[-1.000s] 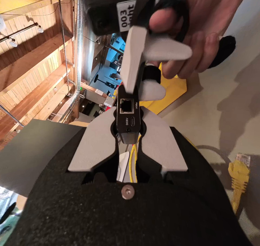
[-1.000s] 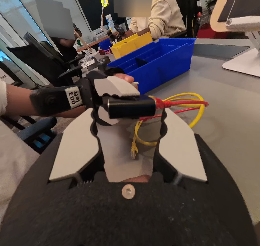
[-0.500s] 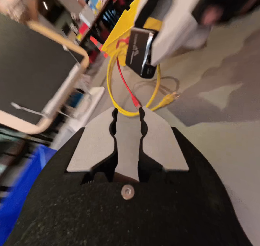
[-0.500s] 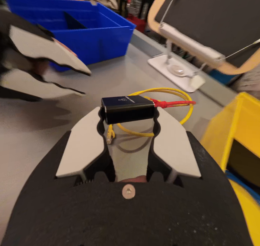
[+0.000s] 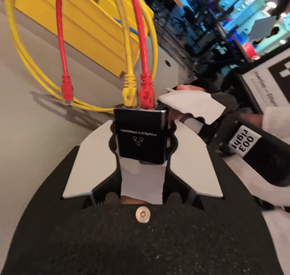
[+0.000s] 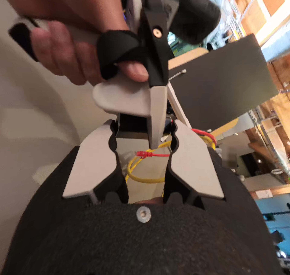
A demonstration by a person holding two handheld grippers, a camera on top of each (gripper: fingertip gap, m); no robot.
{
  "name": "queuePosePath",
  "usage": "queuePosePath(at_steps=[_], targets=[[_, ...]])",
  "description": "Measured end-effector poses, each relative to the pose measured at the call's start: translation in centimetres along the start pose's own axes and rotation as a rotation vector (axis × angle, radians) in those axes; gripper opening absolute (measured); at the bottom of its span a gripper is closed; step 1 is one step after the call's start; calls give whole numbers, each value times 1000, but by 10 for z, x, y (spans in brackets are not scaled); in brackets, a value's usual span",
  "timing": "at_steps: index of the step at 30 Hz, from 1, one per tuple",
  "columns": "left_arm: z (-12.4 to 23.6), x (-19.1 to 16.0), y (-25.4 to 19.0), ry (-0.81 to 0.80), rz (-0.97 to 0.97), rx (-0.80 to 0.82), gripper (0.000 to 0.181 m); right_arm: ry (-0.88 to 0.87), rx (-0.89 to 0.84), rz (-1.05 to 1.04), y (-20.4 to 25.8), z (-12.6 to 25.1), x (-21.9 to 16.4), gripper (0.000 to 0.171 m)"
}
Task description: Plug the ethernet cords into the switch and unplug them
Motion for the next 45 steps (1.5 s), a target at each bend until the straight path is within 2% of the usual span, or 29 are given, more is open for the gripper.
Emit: queuePosePath(at_steps=[2, 5, 10, 12, 14, 15, 18, 19, 21, 23, 24, 28, 32, 33, 34, 36, 40, 45], targets=[[-3, -4, 7, 61, 18, -102, 62, -36, 35, 31, 5, 2, 1, 66], [-4, -11, 13, 106, -4, -104, 62, -120, 140, -49, 7, 2, -6, 65], [13, -6, 19, 72, -166, -20, 62, -297, 405, -537, -30, 26, -19, 50], [21, -2, 19, 87, -245, -22, 62, -245, 467, -780, -53, 22, -38, 52], [24, 0, 20, 135, -336, 11, 61, -250, 603, -997, -66, 18, -56, 55], [24, 1, 20, 167, -382, 24, 61, -259, 646, -1099, -69, 14, -62, 62], [18, 5, 15, 217, -461, 5, 62, -241, 728, -1231, -63, 2, -66, 68], [14, 5, 13, 232, -482, 0, 62, -213, 724, -1241, -59, -3, -66, 64], [7, 3, 7, 259, -537, -19, 62, -238, 706, -1295, -55, -7, -67, 43], [0, 1, 2, 284, -583, 3, 61, -271, 761, -1352, -50, -10, -68, 36], [-2, 0, 1, 299, -608, 30, 61, -285, 801, -1355, -49, -10, -68, 24], [-4, 3, 1, 190, -632, 185, 57, -271, 670, -1409, -53, -9, -74, 20], [-5, -10, -10, 16, -753, 547, 50, -218, 522, -1544, -52, -10, -84, 18], [-8, -17, -14, 1, -812, 636, 52, -213, 514, -1571, -50, -10, -84, 18], [-12, -26, -16, 5, -870, 720, 53, -213, 495, -1591, -48, -10, -83, 10], [-22, -40, -18, 30, -987, 863, 45, -204, 469, -1569, -46, -10, -79, 9], [-37, -56, -18, -10, -1107, 990, 35, -181, 459, -1457, -39, -11, -62, 9], [-45, -57, -16, -127, -1169, 1111, 28, -193, 499, -1520, -31, -14, -57, 9]])
Point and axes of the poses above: each gripper's, where its closed fingertips meet, z back along the fingers, x out of its top, y = z × x across the jaws, the point moved 10 cm from there along z, back along the fingers, and after that the axes turned 7 degrees about x, right-handed, at the moved point
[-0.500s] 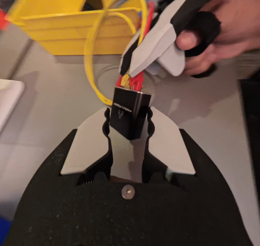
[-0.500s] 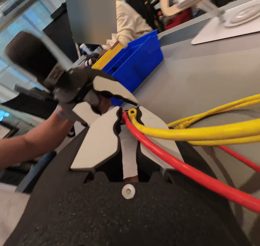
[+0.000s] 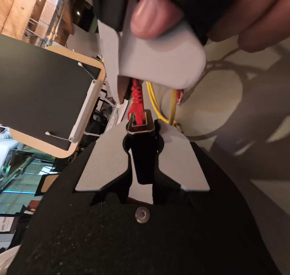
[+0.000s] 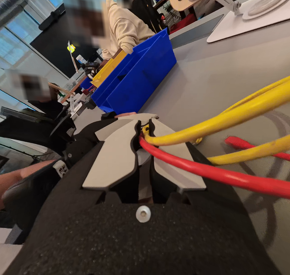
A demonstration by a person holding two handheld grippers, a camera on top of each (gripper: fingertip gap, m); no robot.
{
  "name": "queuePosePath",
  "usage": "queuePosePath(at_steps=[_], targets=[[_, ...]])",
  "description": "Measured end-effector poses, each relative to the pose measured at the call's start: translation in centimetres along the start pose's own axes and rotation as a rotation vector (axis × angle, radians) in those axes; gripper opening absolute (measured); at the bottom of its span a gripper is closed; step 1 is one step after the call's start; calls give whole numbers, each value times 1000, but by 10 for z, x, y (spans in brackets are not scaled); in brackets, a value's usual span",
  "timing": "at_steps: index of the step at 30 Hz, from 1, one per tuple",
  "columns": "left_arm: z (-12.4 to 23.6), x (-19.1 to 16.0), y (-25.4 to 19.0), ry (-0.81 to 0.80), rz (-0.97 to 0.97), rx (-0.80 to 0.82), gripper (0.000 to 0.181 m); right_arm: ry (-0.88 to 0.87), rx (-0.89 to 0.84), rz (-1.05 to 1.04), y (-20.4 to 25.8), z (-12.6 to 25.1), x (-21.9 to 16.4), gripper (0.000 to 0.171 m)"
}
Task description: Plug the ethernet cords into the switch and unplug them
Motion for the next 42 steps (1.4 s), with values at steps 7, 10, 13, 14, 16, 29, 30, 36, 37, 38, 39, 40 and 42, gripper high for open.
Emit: queuePosePath(at_steps=[7, 10, 13, 14, 16, 29, 30, 36, 37, 38, 39, 40, 42], targets=[[-31, -8, 5, -139, -101, 46, 27, 30, 83, 79, -7, 7, 11, 49], [-47, -7, 9, -192, -115, 72, 27, 85, 49, 196, -9, 18, 16, 59], [-59, -22, 24, -180, -87, 97, 26, 126, -20, 355, -11, 29, 11, 54], [-61, -28, 27, -181, -71, 90, 26, 163, -33, 436, -9, 31, 7, 54], [-62, -37, 27, -174, -34, 30, 26, 304, -46, 686, 3, 31, -1, 48], [-55, -30, 10, -233, -84, -78, 26, 851, -41, 1695, 11, -34, 29, 31], [-56, -30, 10, -228, -81, -86, 26, 867, -39, 1711, 9, -36, 26, 31], [-55, -29, 6, -226, -92, -113, 27, 899, -81, 1741, 1, -37, 19, 22], [-55, -28, 5, -229, -100, -120, 27, 895, -89, 1745, 1, -36, 19, 16], [-55, -27, 3, -228, -115, -120, 27, 923, -76, 1742, 1, -36, 19, 15], [-55, -27, 3, -217, -119, -108, 27, 932, -88, 1735, 2, -37, 19, 14], [-55, -28, 5, -205, -104, -105, 27, 911, -108, 1728, 2, -38, 19, 13], [-59, -29, 7, -170, -79, -126, 27, 874, -151, 1745, -3, -40, 16, 11]])
Point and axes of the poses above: each gripper's, where its closed fingertips meet, z back along the fingers, x out of its top, y = z × x across the jaws, the point moved 10 cm from there along z, back along the fingers, and after that the axes turned 7 degrees about x, right-handed, at the moved point
